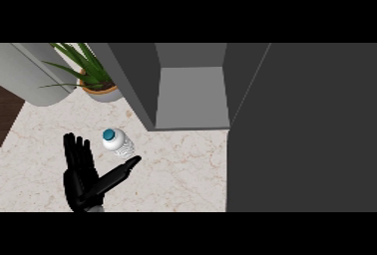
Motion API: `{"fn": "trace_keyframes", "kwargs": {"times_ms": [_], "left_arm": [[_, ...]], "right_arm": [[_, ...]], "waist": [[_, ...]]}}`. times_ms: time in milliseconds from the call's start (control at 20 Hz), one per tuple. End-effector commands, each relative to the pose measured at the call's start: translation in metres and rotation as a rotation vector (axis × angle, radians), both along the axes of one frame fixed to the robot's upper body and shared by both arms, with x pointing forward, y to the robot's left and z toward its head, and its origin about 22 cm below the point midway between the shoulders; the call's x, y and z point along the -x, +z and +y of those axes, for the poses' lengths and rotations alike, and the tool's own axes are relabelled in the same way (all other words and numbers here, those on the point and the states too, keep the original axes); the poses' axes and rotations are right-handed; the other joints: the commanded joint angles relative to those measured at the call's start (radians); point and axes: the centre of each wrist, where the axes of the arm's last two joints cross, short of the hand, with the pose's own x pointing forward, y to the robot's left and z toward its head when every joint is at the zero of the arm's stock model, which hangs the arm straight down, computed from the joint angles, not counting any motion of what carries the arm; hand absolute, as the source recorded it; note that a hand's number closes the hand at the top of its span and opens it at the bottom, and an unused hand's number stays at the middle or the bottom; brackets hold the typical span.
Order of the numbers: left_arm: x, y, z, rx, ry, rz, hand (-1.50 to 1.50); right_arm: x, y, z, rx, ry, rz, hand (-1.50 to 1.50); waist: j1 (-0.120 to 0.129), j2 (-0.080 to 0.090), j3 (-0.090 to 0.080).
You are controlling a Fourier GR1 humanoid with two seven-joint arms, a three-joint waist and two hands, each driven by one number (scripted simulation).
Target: Pick up the bottled water, place it into the cabinet and close the cabinet
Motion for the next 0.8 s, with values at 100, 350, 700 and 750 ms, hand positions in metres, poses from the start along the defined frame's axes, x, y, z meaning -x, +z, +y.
{"fn": "trace_keyframes", "kwargs": {"times_ms": [100, 350, 700, 750], "left_arm": [[-0.012, -0.032, 0.005, 0.024, 0.017, -0.01, -1.5], [0.0, -0.07, 0.024, 0.021, 0.039, 0.004, -1.5], [-0.016, -0.088, 0.025, 0.011, 0.058, 0.003, -1.5], [-0.028, -0.079, 0.008, 0.032, 0.05, 0.002, -1.5]], "right_arm": [[0.011, 0.042, -0.001, 0.002, 0.028, -0.072, -1.5], [0.011, 0.032, 0.001, 0.008, -0.005, -0.082, -1.5], [0.014, 0.032, -0.001, 0.011, 0.0, -0.066, -1.5], [0.009, 0.028, -0.013, 0.02, -0.007, -0.08, -1.5]], "waist": [[-0.002, 0.0, 0.001], [0.005, 0.003, 0.0], [0.005, 0.003, 0.001], [0.009, 0.003, 0.002]]}}
